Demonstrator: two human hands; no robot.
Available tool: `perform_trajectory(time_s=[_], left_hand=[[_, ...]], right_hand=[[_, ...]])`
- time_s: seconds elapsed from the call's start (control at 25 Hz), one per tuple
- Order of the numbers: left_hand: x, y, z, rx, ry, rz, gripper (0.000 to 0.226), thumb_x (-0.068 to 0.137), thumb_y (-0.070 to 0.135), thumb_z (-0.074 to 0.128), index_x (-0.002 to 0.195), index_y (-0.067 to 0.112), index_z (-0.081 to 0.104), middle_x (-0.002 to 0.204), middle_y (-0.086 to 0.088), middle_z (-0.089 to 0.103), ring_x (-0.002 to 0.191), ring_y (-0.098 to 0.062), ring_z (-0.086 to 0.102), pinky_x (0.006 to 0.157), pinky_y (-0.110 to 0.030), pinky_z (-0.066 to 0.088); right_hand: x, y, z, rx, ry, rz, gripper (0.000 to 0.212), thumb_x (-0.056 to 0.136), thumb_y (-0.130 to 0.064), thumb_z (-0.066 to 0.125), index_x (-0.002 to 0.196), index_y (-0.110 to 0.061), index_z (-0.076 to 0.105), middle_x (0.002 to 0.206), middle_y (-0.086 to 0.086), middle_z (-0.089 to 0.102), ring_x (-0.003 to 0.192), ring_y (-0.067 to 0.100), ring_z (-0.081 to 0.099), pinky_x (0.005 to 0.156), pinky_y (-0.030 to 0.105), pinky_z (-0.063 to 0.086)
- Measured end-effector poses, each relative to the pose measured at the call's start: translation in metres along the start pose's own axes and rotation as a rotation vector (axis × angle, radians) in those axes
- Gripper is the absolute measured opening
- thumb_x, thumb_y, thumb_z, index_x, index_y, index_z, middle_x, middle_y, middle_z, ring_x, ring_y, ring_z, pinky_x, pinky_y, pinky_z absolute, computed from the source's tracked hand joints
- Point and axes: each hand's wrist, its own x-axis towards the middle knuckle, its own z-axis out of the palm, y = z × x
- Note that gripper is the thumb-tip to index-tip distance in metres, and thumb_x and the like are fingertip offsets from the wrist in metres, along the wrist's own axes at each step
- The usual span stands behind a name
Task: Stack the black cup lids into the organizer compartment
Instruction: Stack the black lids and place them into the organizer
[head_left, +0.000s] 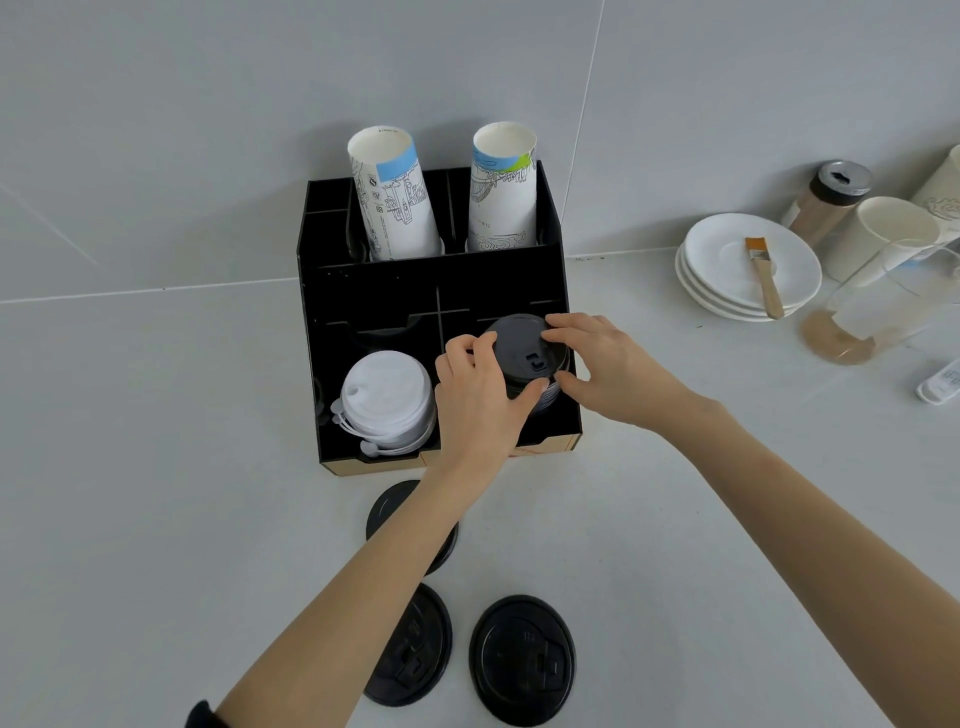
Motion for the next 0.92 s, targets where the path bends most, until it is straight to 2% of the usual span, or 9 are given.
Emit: perform_trajectory(time_s=[0.28,0.52,0.68,0.8,0.92], left_hand=[[0.001,-0.004,0.0,0.041,-0.032,0.032,0.067,0.077,0.035,0.065,0.129,0.006,0.034,0.13,-0.018,0.037,0.118,-0.033,0.038,0.095,-0.043,0.042],[-0.009,-0.01,-0.01,0.045,-0.083,0.065,0.07,0.08,0.032,0.063,0.134,0.009,0.026,0.138,-0.015,0.03,0.125,-0.03,0.032,0.1,-0.04,0.035],[-0.032,-0.023,-0.022,-0.015,-0.119,0.076,0.065,0.083,0.028,0.06,0.136,0.012,0.025,0.139,-0.012,0.032,0.128,-0.027,0.03,0.104,-0.039,0.032],[-0.055,-0.036,-0.029,-0.061,-0.184,0.128,0.06,0.084,0.025,0.058,0.134,0.012,0.029,0.138,-0.011,0.035,0.129,-0.024,0.032,0.106,-0.033,0.03],[-0.08,-0.047,-0.033,-0.08,-0.268,0.158,0.054,0.084,0.023,0.058,0.132,0.015,0.033,0.137,-0.008,0.037,0.127,-0.019,0.034,0.105,-0.028,0.03]], right_hand=[[-0.008,-0.003,0.009,0.016,0.079,0.021,0.043,0.087,-0.006,0.049,0.129,-0.007,0.041,0.145,0.008,0.037,0.131,0.026,0.034,0.106,0.035,0.033],[-0.024,-0.012,0.015,0.07,0.193,0.04,0.046,0.086,-0.007,0.051,0.13,-0.01,0.038,0.143,0.008,0.04,0.131,0.026,0.034,0.105,0.038,0.035],[-0.044,-0.02,0.016,0.137,0.243,0.046,0.047,0.086,-0.008,0.051,0.13,-0.012,0.038,0.14,0.006,0.043,0.127,0.025,0.038,0.102,0.034,0.035],[-0.063,-0.025,0.021,0.162,0.237,0.054,0.045,0.086,-0.009,0.05,0.13,-0.014,0.038,0.138,0.003,0.045,0.124,0.023,0.039,0.096,0.024,0.032],[-0.084,-0.03,0.034,0.196,0.206,0.068,0.045,0.087,-0.011,0.051,0.129,-0.017,0.037,0.137,0.0,0.046,0.121,0.022,0.042,0.094,0.023,0.033]])
